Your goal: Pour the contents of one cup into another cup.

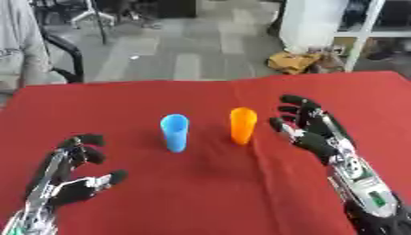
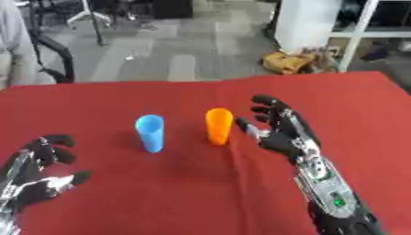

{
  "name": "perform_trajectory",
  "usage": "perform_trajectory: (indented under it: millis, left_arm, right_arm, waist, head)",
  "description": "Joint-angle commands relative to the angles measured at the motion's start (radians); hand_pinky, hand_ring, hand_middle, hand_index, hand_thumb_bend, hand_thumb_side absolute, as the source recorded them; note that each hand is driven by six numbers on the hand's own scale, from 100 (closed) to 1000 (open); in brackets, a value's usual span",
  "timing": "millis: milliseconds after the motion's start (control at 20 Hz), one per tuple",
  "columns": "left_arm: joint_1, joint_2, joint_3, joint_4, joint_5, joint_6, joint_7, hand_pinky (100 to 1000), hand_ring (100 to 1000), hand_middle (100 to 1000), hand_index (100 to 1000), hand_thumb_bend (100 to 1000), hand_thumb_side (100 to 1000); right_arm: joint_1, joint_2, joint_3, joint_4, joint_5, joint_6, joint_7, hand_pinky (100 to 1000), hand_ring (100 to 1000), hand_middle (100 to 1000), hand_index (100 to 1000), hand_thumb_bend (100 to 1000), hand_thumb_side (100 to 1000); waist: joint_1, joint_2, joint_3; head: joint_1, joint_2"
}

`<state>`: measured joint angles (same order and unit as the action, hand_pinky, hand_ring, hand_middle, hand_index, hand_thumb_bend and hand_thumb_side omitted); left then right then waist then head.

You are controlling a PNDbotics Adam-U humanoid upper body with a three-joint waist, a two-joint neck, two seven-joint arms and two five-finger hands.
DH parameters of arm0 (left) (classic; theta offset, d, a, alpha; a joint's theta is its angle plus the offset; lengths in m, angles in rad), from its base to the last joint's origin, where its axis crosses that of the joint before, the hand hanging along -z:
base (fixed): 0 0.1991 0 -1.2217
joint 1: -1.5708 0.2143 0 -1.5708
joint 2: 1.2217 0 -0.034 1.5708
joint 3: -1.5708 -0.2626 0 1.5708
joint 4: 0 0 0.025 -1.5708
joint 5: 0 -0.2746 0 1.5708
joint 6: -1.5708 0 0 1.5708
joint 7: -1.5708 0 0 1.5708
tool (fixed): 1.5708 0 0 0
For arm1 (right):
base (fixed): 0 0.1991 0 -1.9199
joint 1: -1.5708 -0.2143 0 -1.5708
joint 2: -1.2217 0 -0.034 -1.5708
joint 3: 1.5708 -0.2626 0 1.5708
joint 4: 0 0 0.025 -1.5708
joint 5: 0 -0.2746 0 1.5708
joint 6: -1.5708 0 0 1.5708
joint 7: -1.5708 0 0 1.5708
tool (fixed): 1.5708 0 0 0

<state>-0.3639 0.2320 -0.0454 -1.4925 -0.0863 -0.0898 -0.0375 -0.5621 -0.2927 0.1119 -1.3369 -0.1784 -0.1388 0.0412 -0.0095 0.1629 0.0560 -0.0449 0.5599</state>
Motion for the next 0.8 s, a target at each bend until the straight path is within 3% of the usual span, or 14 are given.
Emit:
perform_trajectory:
  millis: [50,450,800]
  left_arm:
    - [-0.058,-0.013,-0.006,0.048,-0.042,0.021,0.036,586,556,623,733,882,242]
    - [-0.192,-0.052,-0.021,0.264,-0.151,0.003,0.108,586,565,628,745,904,244]
    - [-0.300,-0.073,-0.013,0.434,-0.167,-0.070,0.177,583,563,625,744,902,220]
  right_arm:
    - [-0.011,-0.009,-0.010,-0.036,-0.007,-0.004,-0.006,857,848,827,839,515,243]
    - [-0.025,-0.014,-0.023,-0.105,-0.037,-0.009,-0.032,862,848,826,836,513,241]
    - [-0.035,-0.012,-0.017,-0.155,-0.054,-0.001,-0.029,862,847,821,838,516,244]
  waist:
    - [-0.002,-0.019,-0.007]
    - [-0.007,-0.016,-0.043]
    - [-0.012,-0.006,-0.075]
  head:
    - [0.006,-0.005]
    - [0.024,-0.008]
    - [0.037,-0.019]
